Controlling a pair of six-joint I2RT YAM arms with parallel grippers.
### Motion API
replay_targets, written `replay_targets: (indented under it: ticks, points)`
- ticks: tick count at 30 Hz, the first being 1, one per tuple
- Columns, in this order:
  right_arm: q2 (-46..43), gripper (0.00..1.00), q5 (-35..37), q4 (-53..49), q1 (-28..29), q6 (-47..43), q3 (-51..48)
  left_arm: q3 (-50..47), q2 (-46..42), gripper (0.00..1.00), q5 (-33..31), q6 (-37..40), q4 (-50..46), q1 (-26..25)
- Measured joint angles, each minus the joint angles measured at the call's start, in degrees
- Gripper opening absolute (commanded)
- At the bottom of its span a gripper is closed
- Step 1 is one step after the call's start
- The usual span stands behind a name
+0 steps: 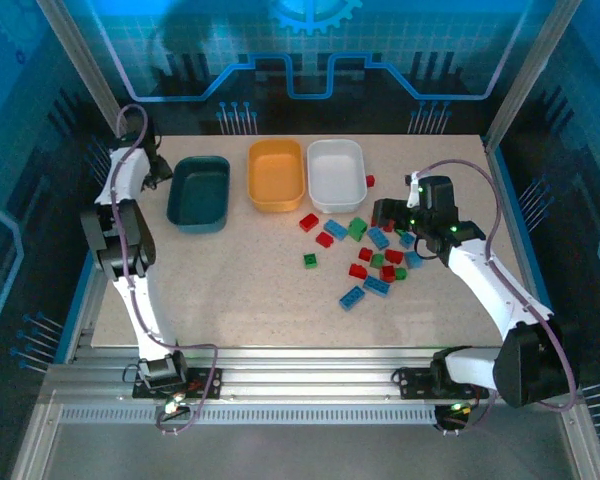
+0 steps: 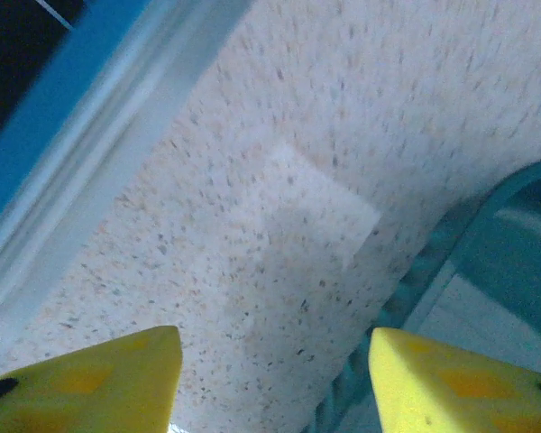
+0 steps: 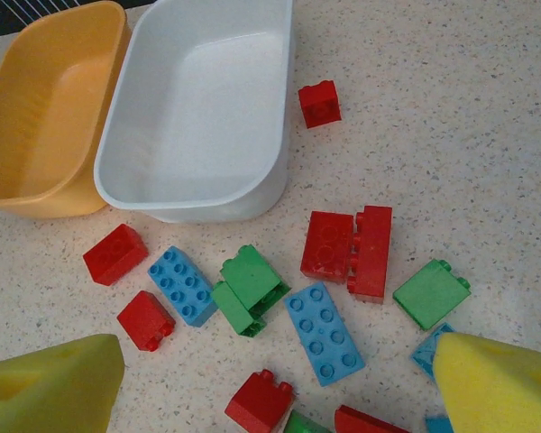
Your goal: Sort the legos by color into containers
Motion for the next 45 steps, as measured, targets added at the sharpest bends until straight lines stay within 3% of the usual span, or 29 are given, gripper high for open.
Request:
replay_targets:
  ticks: [5, 12, 17, 23, 28, 34, 39, 45]
  points:
    - [0.83, 0.9, 0.0, -0.02, 0.04, -0.02, 0.02, -6.71, -0.92, 0.54, 3.61, 2.08, 5.2, -1.25]
    - [1.64, 0.9, -0.2, -0.02, 0.9, -0.28, 0.02, -11.28, -2.56, 0.45, 7.89, 5.14, 7.78, -1.57]
    - [1.68, 0.9, -0.2, -0.13, 1.25, -0.63, 0.09, -12.07, -2.51, 0.47, 9.75, 5.01, 9.4, -1.57]
    - [4.17, 0.91, -0.42, -0.17, 1.4, -0.92, 1.42, -14.97, -4.85, 0.6, 14.25, 3.89, 10.75, -1.57]
    - [7.69, 0.9, -0.85, -0.22, 1.49, -1.29, 2.67, -15.91, -8.13, 0.6, 20.24, 4.63, 11.39, -1.57]
    - [7.91, 0.91, -0.79, -0.74, 2.01, -1.97, 2.67, -14.19, -5.64, 0.5, 25.4, 5.31, 11.76, -1.79]
    - [7.89, 0.9, -0.76, -0.87, 2.12, -2.4, 2.73, -13.42, -2.08, 0.3, 25.81, 6.32, 11.72, -1.9]
    - [7.91, 0.9, -0.57, -1.09, 2.25, -2.6, 3.28, -11.85, -1.6, 0.16, 23.45, 6.67, 11.32, -3.41]
